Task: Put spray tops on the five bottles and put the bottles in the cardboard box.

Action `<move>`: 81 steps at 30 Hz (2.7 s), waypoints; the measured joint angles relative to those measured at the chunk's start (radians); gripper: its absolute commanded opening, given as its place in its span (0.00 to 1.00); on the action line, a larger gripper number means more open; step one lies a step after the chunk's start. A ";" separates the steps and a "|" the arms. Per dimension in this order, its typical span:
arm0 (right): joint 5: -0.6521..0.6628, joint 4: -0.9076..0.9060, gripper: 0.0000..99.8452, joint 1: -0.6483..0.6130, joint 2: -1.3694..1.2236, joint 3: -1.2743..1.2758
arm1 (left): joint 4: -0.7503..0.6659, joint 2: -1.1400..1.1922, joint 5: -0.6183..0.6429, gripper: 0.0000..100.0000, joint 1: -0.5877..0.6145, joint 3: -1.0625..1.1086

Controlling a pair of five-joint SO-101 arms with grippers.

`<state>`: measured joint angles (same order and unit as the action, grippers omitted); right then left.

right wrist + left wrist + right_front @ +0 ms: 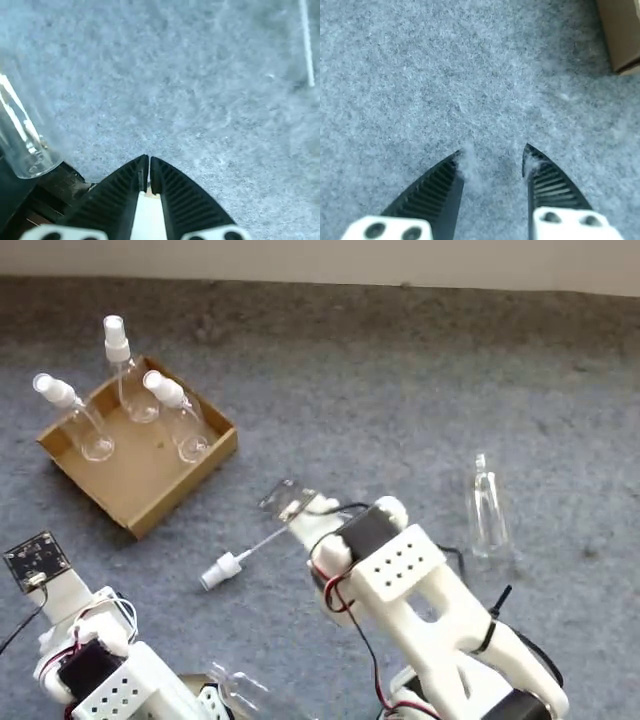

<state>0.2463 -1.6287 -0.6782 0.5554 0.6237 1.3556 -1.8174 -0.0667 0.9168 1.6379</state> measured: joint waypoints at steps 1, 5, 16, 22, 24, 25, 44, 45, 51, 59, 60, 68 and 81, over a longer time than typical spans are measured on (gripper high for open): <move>0.000 0.000 0.00 0.023 0.000 -0.021 | 0.000 0.000 0.000 0.13 0.000 0.000; 0.000 -0.002 0.00 0.081 0.037 -0.092 | 0.000 0.000 0.000 0.04 0.000 0.000; 0.000 -0.009 0.00 0.267 0.508 -0.123 | 0.000 0.000 0.018 0.02 -0.259 -0.089; 0.000 -0.011 0.00 0.494 0.689 -0.083 | 0.002 -0.008 0.018 0.02 -0.423 -0.218; 0.000 -0.011 0.00 0.512 0.752 -0.066 | 0.018 -0.008 0.018 0.02 -0.493 -0.218; 0.000 -0.011 0.00 0.512 0.784 -0.057 | 0.031 -0.008 0.018 0.02 -0.522 -0.218; 0.000 -0.011 0.00 0.528 1.246 0.224 | 0.051 -0.008 -0.041 0.02 -0.586 -0.120; 0.000 -0.011 0.00 0.528 1.252 0.224 | 0.044 -0.008 -0.041 0.02 -0.586 -0.112; 0.000 -0.011 0.00 0.528 1.267 0.224 | -0.005 0.000 -0.041 0.02 -0.615 0.026; 0.000 -0.011 0.00 0.528 1.272 0.224 | -0.054 -0.005 -0.046 0.02 -0.671 0.032; 0.000 -0.011 0.00 0.528 1.272 0.224 | -0.054 -0.005 -0.046 0.02 -0.687 0.032; 0.000 -0.011 0.00 0.528 1.272 0.224 | -0.041 -0.008 -0.048 0.02 -0.868 0.034; 0.000 -0.011 0.00 0.528 1.272 0.224 | -0.041 -0.008 -0.048 0.02 -0.879 0.034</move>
<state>0.2463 -1.6395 -0.1504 1.8274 0.8477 1.3142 -1.8251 -0.1143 0.0376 1.6717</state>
